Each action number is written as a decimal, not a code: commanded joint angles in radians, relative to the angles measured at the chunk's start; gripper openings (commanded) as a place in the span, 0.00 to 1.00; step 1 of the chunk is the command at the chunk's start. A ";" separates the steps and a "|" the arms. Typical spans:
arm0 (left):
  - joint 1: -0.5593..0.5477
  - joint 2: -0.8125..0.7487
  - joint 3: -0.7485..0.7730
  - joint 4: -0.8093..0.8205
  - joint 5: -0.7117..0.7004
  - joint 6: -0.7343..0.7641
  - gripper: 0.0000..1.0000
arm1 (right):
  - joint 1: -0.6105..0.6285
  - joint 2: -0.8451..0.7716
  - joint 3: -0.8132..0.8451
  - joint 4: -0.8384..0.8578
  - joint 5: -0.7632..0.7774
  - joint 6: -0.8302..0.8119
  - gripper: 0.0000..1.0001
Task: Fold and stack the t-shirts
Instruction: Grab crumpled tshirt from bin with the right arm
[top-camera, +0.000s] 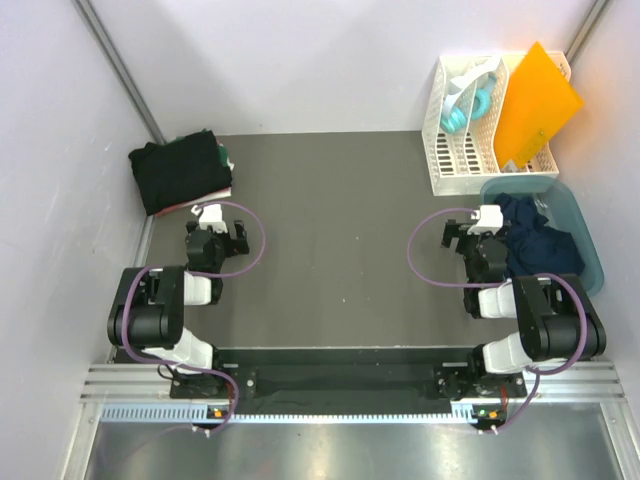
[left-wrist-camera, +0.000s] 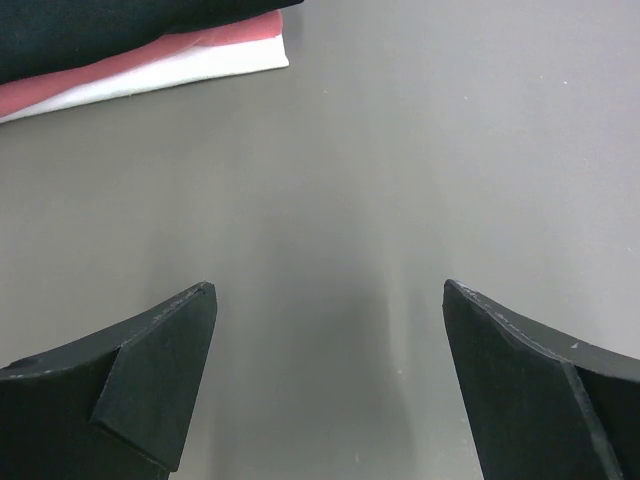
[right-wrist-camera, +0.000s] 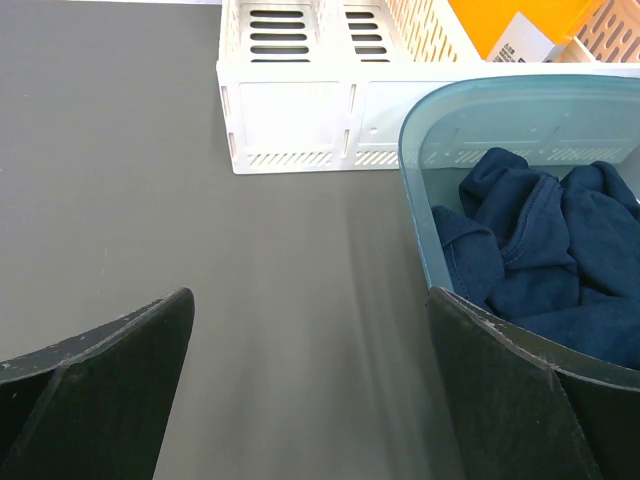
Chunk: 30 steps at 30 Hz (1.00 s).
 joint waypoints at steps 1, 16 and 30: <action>-0.004 0.009 0.028 0.054 -0.010 -0.013 0.99 | -0.011 -0.002 0.039 0.040 -0.007 0.018 1.00; -0.004 0.015 0.004 0.130 -0.011 -0.008 0.99 | -0.013 -0.002 0.037 0.039 -0.027 0.015 1.00; -0.004 -0.172 0.691 -1.001 0.331 0.349 0.99 | 0.010 -0.051 0.949 -1.668 -0.433 -0.459 1.00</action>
